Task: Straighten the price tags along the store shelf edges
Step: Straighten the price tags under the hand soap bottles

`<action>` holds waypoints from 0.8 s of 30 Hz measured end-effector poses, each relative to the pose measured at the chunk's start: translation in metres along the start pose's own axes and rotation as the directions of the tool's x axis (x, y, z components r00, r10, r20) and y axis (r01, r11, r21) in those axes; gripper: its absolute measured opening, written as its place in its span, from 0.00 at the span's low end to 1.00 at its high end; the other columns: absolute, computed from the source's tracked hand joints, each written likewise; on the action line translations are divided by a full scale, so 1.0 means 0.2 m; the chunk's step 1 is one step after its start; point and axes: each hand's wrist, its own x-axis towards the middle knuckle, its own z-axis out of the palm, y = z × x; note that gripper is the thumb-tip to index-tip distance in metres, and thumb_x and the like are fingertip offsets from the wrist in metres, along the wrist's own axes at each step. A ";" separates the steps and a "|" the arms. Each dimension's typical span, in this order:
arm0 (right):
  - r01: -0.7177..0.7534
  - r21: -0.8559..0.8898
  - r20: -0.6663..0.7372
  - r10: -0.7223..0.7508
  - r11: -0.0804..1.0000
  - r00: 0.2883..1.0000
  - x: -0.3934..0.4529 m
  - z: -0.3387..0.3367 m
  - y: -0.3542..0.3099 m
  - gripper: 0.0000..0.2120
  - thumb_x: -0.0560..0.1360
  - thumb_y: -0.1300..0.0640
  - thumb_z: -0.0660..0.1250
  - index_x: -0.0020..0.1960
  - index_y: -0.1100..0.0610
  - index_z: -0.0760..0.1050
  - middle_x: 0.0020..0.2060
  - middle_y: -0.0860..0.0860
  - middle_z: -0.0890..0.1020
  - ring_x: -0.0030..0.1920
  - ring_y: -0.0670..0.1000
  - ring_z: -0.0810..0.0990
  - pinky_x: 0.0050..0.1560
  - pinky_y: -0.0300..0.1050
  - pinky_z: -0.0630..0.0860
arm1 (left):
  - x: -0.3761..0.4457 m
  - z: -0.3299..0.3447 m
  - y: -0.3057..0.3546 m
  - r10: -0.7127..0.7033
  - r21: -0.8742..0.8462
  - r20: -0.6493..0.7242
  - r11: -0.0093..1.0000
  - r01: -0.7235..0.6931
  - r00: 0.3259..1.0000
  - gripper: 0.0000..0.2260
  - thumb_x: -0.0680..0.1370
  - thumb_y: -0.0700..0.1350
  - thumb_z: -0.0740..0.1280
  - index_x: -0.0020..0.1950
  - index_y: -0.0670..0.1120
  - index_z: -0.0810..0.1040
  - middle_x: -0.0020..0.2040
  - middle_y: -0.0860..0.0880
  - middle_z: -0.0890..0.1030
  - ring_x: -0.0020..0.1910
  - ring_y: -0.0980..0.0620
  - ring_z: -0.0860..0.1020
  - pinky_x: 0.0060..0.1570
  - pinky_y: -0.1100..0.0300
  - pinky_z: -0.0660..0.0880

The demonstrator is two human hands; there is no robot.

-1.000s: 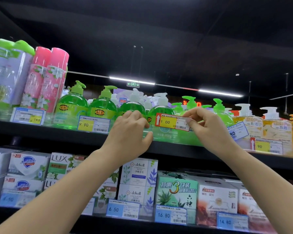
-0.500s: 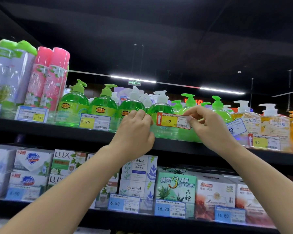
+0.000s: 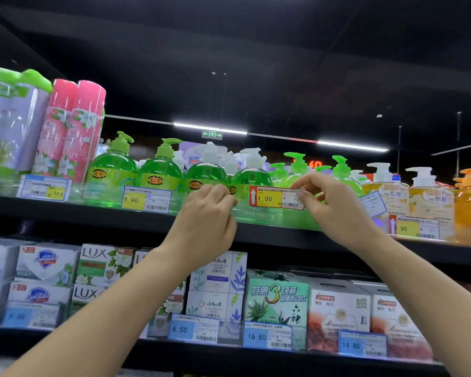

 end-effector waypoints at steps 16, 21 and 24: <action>-0.005 -0.010 -0.004 0.004 1.000 1.000 0.01 0.05 0.00 0.07 0.76 0.60 0.64 0.47 0.49 0.77 0.39 0.46 0.79 0.42 0.49 0.77 0.43 0.49 0.76 | 0.08 0.00 0.03 -0.054 0.031 0.081 0.998 0.052 0.995 0.12 0.74 0.44 0.60 0.56 0.43 0.73 0.52 0.47 0.73 0.53 0.47 0.68 0.55 0.53 0.67; 0.002 -0.031 -0.041 -0.004 1.000 0.999 0.03 0.02 -0.01 0.06 0.76 0.61 0.64 0.48 0.51 0.77 0.38 0.46 0.79 0.41 0.47 0.76 0.41 0.41 0.74 | 0.07 0.03 0.01 -0.060 0.004 0.010 0.998 0.060 0.998 0.14 0.70 0.46 0.58 0.52 0.43 0.75 0.49 0.47 0.74 0.50 0.46 0.70 0.51 0.52 0.67; 0.003 -0.043 -0.049 -0.005 0.999 0.999 0.05 0.02 -0.02 0.06 0.76 0.61 0.64 0.49 0.52 0.78 0.38 0.47 0.79 0.40 0.46 0.76 0.41 0.44 0.74 | 0.06 0.05 0.01 -0.054 -0.001 -0.040 0.999 0.054 0.998 0.12 0.69 0.46 0.59 0.49 0.44 0.76 0.46 0.48 0.75 0.47 0.46 0.71 0.49 0.51 0.68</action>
